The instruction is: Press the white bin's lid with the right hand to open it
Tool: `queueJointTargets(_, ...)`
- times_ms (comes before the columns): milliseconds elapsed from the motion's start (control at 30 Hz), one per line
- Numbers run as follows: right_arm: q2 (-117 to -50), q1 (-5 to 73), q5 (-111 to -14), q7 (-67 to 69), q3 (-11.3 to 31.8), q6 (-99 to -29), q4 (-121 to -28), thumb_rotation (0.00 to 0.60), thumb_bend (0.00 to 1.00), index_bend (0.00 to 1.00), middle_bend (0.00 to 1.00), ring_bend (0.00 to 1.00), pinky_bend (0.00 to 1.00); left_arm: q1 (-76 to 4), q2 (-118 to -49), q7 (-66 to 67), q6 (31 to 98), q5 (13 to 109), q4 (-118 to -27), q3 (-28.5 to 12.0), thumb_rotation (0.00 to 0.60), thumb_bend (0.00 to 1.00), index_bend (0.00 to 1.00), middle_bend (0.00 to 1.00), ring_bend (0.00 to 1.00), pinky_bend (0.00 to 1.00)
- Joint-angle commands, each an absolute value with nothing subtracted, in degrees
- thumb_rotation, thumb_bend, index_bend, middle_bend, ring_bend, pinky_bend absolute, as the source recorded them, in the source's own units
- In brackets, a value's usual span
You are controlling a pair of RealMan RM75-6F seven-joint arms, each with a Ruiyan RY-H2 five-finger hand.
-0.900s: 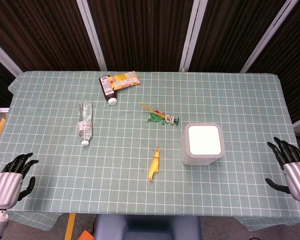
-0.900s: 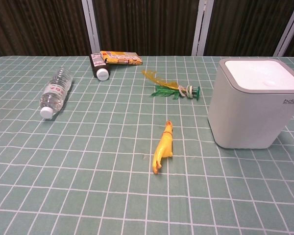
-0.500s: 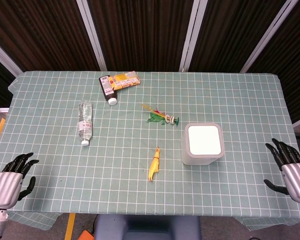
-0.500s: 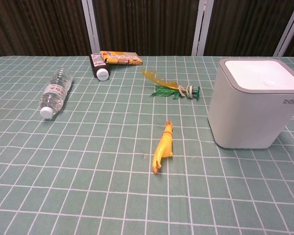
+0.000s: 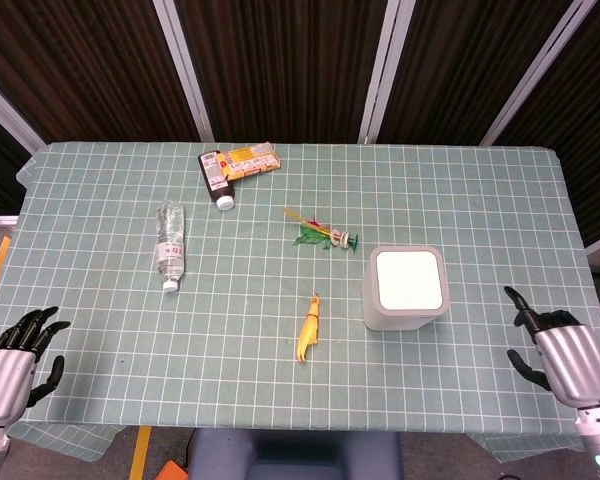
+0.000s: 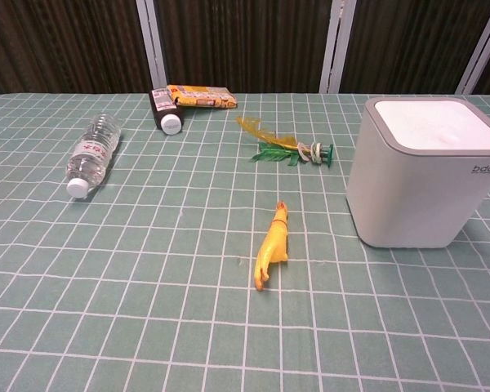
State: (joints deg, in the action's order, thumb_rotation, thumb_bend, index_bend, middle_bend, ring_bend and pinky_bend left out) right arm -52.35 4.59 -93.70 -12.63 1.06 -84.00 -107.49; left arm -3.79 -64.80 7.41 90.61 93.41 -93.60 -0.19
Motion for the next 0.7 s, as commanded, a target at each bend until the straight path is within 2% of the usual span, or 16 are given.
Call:
queueJointTargets(33,-50.9,7.2,-91.4,-23.8,2.3,-79.2,-115.9,0.600,0.56,0.03,0.70,0.75,0.67,-3.8,-64.7,7.3,90.5,93.4,-93.5,-0.2,0.600,0.50,0.27,0.14,0.13,0.30)
queueJointTargets(200,-49.8,10.1,-83.4,-34.5,3.2,-73.2,-123.1,0.600,0.67,0.07,0.74,0.79,0.70,-3.9,-64.7,7.2,90.1,93.3,-93.5,-0.2,0.600,0.50,0.27,0.14,0.13,0.30)
queueJointTargets(500,-51.6,17.3,-64.7,-46.7,5.9,-67.5,-128.5,0.600,0.68,0.08,0.74,0.79,0.71,-4.1,-64.8,7.5,89.8,93.3,-93.5,-0.3,0.600,0.50,0.27,0.14,0.13,0.30)
queueJointTargets(700,-52.9,20.8,-58.7,-48.9,6.1,-65.4,-128.7,0.600,0.68,0.09,0.74,0.79,0.71,-4.0,-64.8,7.4,89.8,93.2,-93.4,-0.3,0.600,0.50,0.27,0.14,0.13,0.30)
